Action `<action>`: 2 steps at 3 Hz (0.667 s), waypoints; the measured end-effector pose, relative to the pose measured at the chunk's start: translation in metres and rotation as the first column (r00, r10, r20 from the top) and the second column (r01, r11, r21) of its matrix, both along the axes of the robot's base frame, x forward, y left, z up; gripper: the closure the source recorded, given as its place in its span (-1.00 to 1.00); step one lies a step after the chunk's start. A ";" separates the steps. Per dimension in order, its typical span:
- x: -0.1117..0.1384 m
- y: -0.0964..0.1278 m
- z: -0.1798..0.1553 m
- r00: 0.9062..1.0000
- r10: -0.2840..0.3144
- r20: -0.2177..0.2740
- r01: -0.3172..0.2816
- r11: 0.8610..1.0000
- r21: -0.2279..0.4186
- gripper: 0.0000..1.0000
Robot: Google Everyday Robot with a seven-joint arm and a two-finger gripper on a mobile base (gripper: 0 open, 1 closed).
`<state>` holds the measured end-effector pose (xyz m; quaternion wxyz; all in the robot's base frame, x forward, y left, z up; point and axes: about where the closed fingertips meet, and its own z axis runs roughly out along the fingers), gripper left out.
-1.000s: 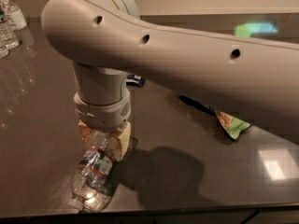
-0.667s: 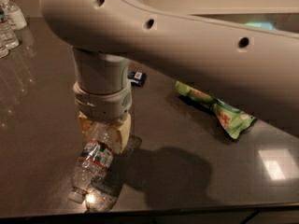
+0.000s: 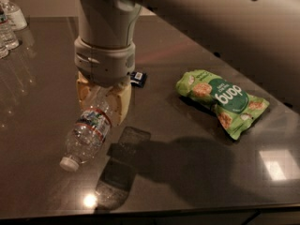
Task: Pick water bottle
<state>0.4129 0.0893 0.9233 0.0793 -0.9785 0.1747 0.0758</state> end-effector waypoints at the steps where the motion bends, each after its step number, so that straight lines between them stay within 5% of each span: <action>1: 0.023 0.014 0.036 1.000 -0.030 0.000 0.030 0.995 0.091 1.00; 2: 0.040 0.024 0.066 0.998 -0.057 0.008 0.054 0.984 0.170 1.00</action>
Offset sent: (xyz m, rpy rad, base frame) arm 0.0248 -0.0219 0.0924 0.0477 0.1155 -0.0304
